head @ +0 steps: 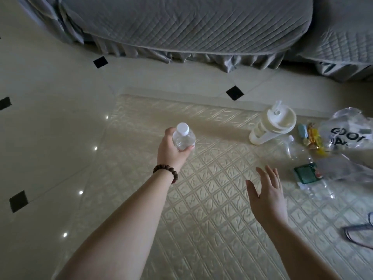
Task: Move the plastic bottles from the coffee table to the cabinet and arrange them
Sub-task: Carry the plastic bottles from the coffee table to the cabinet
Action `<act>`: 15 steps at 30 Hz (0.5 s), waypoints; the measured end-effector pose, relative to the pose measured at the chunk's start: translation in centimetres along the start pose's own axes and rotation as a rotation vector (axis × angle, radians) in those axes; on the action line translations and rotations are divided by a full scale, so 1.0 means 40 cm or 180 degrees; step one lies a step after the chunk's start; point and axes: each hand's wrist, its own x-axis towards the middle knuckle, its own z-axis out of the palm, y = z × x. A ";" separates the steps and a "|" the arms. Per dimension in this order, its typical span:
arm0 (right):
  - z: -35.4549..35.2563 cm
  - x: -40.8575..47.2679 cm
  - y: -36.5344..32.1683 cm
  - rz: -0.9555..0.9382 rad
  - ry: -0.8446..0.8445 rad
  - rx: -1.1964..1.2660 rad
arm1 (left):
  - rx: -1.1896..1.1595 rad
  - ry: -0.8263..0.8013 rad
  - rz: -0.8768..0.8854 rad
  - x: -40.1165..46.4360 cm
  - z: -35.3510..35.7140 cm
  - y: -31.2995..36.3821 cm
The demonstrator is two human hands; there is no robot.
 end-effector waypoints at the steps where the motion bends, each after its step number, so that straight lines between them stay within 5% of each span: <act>1: -0.004 0.000 0.006 0.0049 0.0007 0.0048 | 0.0046 -0.0040 0.0061 -0.005 0.004 0.006; 15: -0.127 0.204 0.295 0.0505 0.0510 0.0050 | 0.0286 -0.0497 0.0897 -0.195 0.217 0.154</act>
